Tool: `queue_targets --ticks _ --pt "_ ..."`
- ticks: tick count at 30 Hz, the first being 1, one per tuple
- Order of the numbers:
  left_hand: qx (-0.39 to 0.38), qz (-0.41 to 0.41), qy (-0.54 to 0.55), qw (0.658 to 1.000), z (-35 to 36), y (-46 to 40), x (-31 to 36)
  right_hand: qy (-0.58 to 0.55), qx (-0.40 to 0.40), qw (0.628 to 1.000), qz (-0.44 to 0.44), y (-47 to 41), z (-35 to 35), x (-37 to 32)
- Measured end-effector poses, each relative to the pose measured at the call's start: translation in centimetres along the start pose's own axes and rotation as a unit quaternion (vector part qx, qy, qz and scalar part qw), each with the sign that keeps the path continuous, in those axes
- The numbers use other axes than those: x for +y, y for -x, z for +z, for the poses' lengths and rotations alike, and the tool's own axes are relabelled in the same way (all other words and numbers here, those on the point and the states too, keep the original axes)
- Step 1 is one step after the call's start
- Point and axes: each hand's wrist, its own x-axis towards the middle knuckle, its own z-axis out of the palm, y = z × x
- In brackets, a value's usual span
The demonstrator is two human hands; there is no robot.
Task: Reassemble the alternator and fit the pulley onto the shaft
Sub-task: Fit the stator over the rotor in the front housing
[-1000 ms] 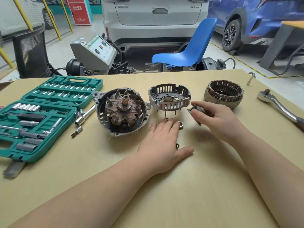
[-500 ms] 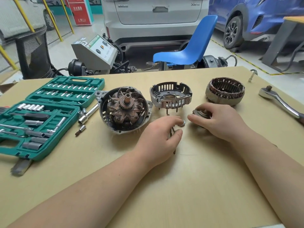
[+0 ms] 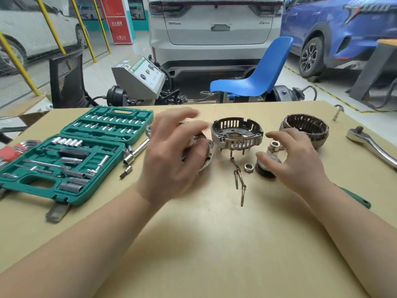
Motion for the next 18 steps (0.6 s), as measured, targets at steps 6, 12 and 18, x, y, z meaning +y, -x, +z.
queue_targets --ticks 6,12,18 --pt "0.029 -0.29 0.028 0.956 -1.7 3.9 -5.7 -0.044 -0.04 0.996 0.059 -3.9 0.4 -1.7" --pt "-0.005 -0.357 0.084 0.93 -1.2 4.4 -8.3 0.128 0.004 0.968 0.218 -9.6 -1.7 2.9" --pt "-0.001 -0.373 0.086 0.924 -0.8 4.5 -8.6 0.186 -0.181 0.901 0.348 -11.3 -0.9 7.4"
